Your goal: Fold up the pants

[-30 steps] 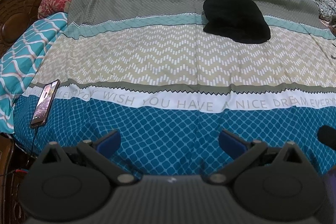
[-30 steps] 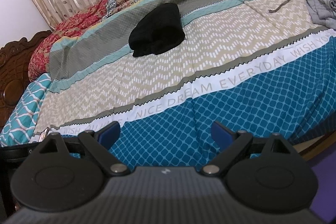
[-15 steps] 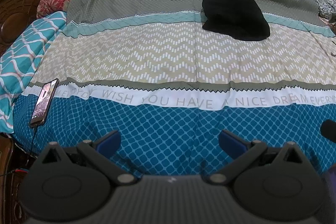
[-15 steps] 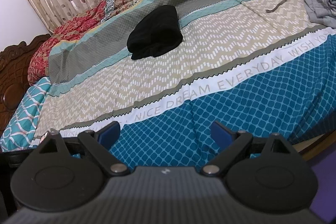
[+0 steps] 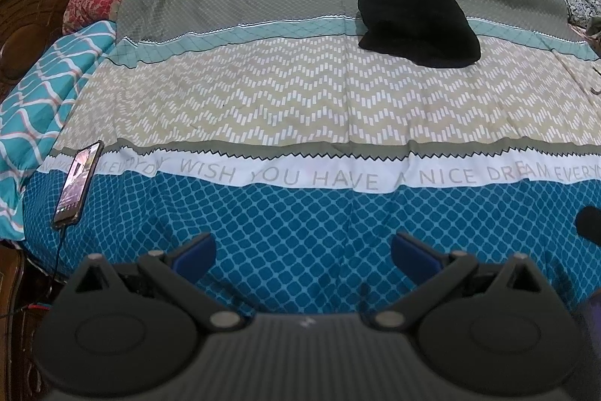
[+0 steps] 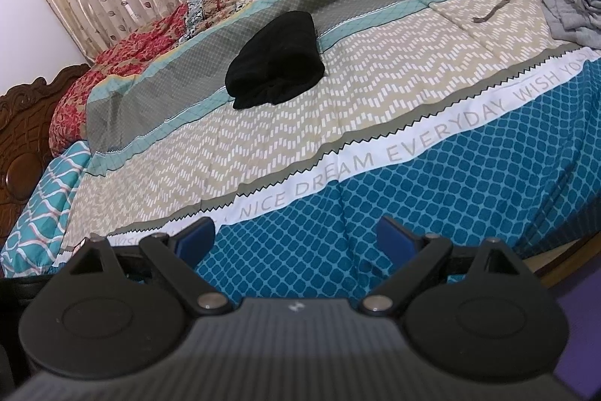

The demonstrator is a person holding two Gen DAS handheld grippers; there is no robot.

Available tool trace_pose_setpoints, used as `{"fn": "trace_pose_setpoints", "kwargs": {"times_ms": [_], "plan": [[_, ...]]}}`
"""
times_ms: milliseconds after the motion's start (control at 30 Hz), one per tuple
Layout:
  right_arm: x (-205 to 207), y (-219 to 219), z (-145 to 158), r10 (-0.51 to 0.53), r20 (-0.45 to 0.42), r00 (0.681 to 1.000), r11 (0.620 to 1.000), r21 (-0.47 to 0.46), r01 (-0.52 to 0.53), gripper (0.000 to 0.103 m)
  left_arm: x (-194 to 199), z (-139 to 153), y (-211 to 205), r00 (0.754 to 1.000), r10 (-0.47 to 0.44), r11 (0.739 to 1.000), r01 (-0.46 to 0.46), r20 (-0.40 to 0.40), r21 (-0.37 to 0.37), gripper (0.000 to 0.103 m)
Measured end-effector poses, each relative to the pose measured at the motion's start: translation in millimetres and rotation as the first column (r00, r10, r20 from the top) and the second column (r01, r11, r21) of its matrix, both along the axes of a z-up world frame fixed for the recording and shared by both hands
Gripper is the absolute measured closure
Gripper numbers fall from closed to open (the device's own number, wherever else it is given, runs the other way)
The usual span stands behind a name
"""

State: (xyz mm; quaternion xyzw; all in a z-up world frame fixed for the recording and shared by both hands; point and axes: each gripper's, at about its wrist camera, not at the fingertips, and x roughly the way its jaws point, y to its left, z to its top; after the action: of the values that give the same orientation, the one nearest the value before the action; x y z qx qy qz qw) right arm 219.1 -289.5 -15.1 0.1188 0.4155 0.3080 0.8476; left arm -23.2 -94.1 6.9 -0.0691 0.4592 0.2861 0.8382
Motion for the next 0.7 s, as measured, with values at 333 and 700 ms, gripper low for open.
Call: {"fn": "trace_pose_setpoints", "kwargs": {"times_ms": [333,700], "plan": [[-0.1,-2.3,3.6,-0.021,0.028,0.999,1.000,0.013,0.021,0.008,1.6,-0.7,-0.1,1.000,-0.008,1.000,0.008,-0.002,0.005,0.000],[3.2,-7.0,6.6,-0.047,0.055,0.997,0.999,0.030,0.046,0.008,5.7,-0.5,-1.0,0.999,-0.030,0.999,0.031,-0.016,0.025,0.000]]}}
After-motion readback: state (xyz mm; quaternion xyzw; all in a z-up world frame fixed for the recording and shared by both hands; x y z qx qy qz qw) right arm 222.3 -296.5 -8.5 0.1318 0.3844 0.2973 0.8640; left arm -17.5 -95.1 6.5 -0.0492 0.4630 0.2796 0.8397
